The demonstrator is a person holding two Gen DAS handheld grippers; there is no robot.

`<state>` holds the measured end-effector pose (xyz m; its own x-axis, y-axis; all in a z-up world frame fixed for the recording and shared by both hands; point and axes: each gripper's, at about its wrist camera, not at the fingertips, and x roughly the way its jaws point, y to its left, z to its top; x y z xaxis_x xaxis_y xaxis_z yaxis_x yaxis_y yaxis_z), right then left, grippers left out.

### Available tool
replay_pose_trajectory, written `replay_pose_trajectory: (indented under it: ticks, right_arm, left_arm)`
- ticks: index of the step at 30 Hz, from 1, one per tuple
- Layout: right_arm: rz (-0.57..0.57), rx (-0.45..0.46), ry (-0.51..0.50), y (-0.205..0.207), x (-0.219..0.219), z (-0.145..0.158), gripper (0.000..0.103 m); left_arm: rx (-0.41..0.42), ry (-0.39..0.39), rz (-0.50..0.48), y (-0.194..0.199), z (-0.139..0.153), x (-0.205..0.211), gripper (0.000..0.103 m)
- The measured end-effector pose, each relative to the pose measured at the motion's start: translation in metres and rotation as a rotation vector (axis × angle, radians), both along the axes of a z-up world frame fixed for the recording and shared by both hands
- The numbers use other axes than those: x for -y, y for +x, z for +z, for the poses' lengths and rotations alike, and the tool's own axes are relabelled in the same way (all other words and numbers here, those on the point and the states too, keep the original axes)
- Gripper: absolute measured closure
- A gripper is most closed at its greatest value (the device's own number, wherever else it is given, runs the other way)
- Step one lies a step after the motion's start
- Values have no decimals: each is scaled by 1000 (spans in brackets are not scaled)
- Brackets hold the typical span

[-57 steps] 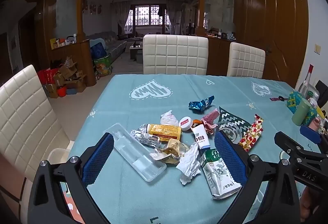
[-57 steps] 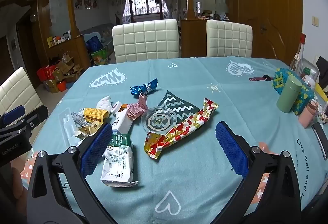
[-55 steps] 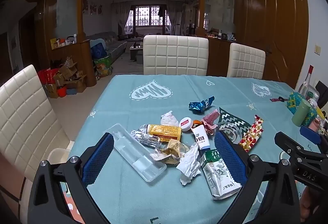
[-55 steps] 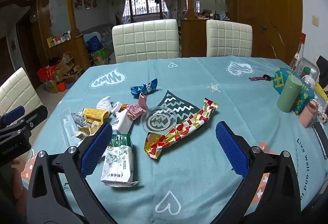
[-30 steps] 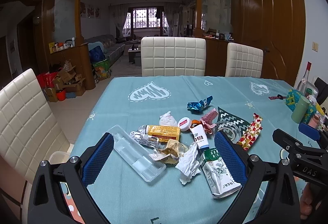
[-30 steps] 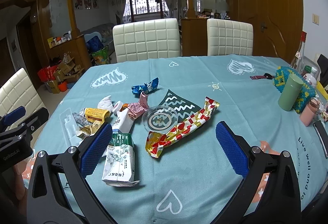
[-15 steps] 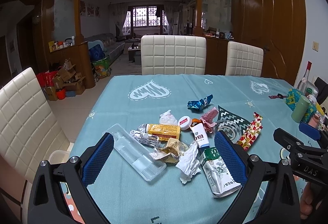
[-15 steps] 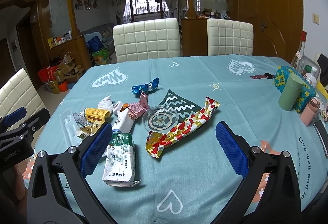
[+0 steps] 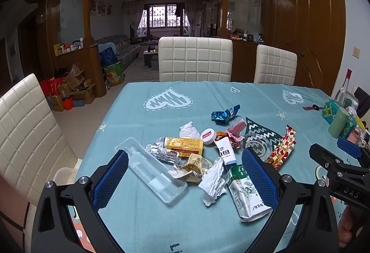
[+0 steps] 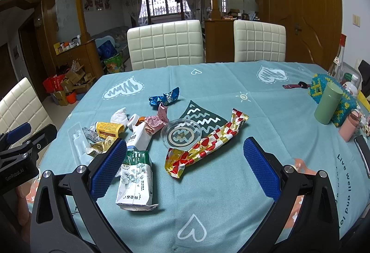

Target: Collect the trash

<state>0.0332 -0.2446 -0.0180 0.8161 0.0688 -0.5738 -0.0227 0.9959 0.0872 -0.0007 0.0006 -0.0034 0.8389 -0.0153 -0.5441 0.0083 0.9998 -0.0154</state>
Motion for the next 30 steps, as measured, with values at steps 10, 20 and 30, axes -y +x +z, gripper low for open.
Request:
replay_pose_trajectory:
  ticks: [10,20,30]
  right_arm:
    - [0,0,2,0,1,0,3]
    - [1,-2,2,0,1,0,3]
    - [2,-3,2,0,1,-1,3]
  left_arm:
    - [-6,0,-6,0,-1,2,7]
    - [-7,-1,-7,0,-1,2,7]
    - [-8,0,-6,0,-2,2,7]
